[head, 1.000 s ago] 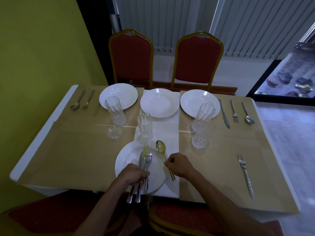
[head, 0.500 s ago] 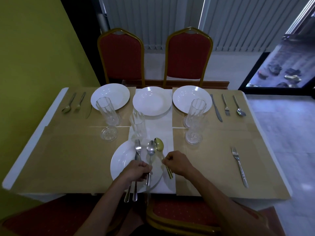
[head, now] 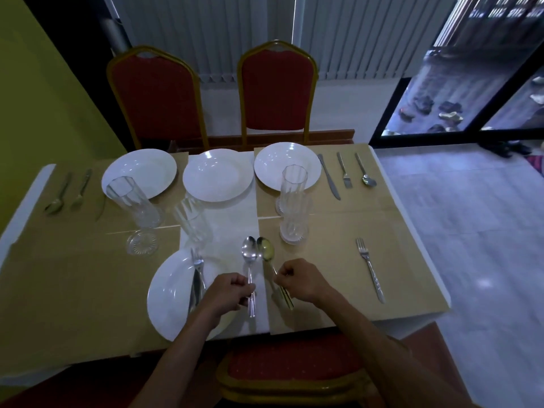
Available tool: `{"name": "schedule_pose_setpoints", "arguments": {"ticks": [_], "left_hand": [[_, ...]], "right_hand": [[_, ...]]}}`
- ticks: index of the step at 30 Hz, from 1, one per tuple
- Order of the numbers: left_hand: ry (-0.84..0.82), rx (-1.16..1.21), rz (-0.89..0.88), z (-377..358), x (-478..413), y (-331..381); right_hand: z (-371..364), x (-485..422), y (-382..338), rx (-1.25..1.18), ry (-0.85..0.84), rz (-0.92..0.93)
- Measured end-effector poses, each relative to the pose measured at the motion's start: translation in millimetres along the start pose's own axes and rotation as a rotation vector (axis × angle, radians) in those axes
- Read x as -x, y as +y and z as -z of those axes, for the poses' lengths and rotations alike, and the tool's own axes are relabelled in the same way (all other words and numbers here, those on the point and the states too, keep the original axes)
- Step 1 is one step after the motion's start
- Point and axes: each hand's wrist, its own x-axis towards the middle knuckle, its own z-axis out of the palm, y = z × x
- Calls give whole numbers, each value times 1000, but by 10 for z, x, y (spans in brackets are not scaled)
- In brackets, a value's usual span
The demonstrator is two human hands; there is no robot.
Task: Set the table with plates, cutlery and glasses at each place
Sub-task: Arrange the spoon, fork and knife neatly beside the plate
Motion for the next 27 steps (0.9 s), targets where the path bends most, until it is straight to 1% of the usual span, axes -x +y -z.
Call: {"name": "schedule_pose_setpoints", "arguments": {"ticks": [3,6,11,13,18,23,27], "left_hand": [[149,-34,46,48,3,-94],[263,-130,82,144,-15,-245],[328,-372,79,281,-63,-466],[357,-427,67,325,-70,-504],[517,-541,34,484,-99,-579],[534,-681,0,545,-178,-674],[532,-799,-38,523,-271,-580]], "right_hand": [[26,-50,14,6,-26,8],[-26,-102,-28,7,-56,14],[-156,-136,-167,28,-113,61],[-199,-141,-213,43,-126,74],[-291,-152,-268,47,-124,64],[-342,-148,-306,40,-106,43],[-374,-140,-343,47,-115,55]]}}
